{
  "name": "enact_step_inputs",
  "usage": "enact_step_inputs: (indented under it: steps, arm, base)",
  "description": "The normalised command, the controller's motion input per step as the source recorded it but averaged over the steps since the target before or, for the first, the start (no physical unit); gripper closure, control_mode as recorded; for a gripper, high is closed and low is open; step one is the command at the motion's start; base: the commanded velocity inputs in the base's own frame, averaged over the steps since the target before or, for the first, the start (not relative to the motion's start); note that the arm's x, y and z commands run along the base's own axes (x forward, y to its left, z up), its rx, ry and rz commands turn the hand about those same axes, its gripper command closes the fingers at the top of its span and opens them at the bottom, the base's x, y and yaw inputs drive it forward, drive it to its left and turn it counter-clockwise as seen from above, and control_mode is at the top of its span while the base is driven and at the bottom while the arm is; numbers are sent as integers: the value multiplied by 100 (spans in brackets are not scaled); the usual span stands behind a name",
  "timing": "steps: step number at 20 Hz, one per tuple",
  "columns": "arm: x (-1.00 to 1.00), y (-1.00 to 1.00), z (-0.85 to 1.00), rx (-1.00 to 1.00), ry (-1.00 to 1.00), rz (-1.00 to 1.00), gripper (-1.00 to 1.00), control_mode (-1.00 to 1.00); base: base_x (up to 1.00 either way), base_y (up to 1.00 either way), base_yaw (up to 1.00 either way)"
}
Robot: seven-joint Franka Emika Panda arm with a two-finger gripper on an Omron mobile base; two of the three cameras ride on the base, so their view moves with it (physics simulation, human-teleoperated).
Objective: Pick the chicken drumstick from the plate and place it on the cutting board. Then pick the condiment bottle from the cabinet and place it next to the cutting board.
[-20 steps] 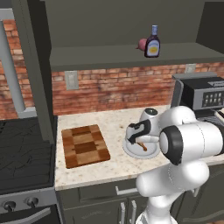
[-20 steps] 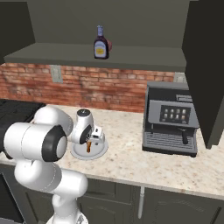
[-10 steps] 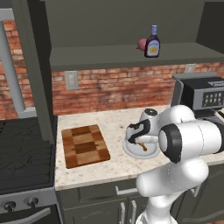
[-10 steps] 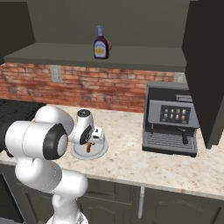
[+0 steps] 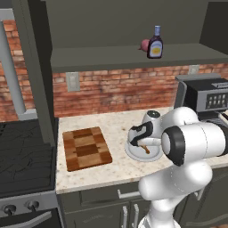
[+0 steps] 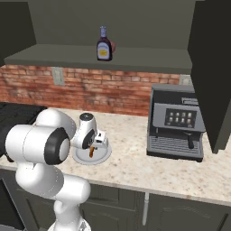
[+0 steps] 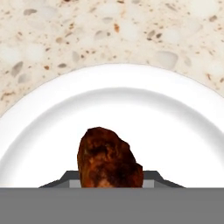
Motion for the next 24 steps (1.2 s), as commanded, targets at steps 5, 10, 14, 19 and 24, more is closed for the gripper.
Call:
enact_step_inputs:
  steps: [5,10,14,19,24]
  arm:
    - [-1,-1,8,0,-1,0,100,-100]
    - [0,0,16,0,-1,1,100,-100]
    - [-1,0,16,0,-1,1,100,-100]
    - [-4,0,13,0,0,1,100,-100]
    - [-4,0,14,0,0,1,100,-100]
  base:
    - [0,0,0]
    - [0,0,0]
    - [0,0,0]
    - [0,0,0]
    - [0,0,0]
